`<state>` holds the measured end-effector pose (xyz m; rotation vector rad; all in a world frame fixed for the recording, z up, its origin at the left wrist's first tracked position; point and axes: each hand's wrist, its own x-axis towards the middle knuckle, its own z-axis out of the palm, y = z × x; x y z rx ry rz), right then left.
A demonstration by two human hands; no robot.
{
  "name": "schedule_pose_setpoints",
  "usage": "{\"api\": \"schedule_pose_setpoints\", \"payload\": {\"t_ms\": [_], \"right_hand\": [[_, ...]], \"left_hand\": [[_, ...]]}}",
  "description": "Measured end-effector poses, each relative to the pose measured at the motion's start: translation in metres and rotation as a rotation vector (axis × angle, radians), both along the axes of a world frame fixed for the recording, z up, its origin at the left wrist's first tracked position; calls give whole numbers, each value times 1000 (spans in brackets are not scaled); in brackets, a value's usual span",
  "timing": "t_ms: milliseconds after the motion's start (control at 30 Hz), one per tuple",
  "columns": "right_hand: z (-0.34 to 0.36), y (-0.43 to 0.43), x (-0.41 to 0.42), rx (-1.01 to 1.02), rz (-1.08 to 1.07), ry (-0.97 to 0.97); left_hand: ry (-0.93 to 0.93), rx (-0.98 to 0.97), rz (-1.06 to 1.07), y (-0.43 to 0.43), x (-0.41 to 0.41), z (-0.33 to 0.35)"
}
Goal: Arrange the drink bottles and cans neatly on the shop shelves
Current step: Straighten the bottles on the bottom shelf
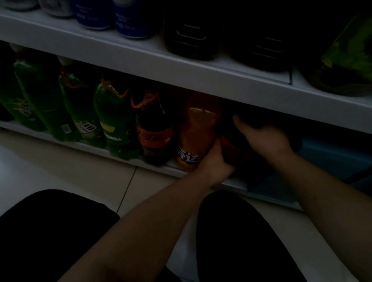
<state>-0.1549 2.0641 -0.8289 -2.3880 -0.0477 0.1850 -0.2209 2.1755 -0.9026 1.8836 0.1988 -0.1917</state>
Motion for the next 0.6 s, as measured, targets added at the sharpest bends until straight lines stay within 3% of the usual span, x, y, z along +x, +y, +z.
{"api": "schedule_pose_setpoints", "payload": {"t_ms": [67, 133, 200, 333, 467, 600], "right_hand": [[0, 0, -3, 10, -15, -8], [0, -4, -6, 174, -37, 45], [3, -8, -9, 270, -13, 122], [12, -6, -1, 110, 34, 40], [13, 2, -3, -56, 16, 3], [4, 5, -14, 189, 26, 97]], "left_hand": [[46, 212, -1, 7, 5, -1], [56, 447, -29, 10, 7, -1], [73, 526, -58, 10, 7, -3], [31, 362, 49, 10, -2, -13], [-105, 176, -4, 23, -11, -24], [-14, 78, -42, 27, -14, -26]]}}
